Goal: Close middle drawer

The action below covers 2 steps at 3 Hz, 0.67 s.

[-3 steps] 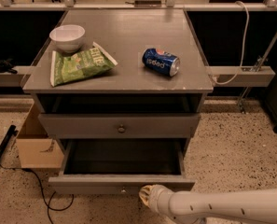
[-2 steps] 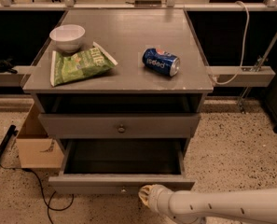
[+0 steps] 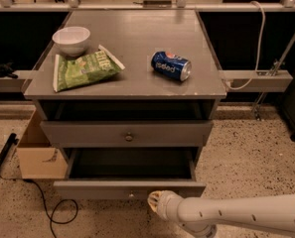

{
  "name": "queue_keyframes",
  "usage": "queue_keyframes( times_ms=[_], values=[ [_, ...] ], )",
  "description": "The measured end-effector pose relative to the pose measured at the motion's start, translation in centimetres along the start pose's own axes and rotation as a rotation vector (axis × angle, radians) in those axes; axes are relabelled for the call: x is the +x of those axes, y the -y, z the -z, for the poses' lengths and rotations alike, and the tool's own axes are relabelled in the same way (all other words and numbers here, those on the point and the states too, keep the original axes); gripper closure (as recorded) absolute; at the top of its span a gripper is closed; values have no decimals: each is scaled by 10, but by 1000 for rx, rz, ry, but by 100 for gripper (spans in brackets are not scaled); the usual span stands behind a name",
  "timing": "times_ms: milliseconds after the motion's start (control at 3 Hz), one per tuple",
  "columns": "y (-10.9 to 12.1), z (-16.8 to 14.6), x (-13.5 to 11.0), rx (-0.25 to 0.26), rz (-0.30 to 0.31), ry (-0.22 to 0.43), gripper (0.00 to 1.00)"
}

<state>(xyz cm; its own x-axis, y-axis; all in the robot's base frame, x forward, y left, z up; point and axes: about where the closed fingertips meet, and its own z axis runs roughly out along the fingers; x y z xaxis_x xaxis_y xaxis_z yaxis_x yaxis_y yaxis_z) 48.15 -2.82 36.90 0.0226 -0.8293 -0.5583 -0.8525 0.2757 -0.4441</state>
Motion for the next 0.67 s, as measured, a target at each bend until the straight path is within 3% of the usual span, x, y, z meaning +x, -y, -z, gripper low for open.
queue_keyframes(
  times_ms=[333, 667],
  values=[
    [32, -20, -15, 32, 21, -30, 100],
    [49, -33, -23, 49, 37, -52, 100]
  ],
)
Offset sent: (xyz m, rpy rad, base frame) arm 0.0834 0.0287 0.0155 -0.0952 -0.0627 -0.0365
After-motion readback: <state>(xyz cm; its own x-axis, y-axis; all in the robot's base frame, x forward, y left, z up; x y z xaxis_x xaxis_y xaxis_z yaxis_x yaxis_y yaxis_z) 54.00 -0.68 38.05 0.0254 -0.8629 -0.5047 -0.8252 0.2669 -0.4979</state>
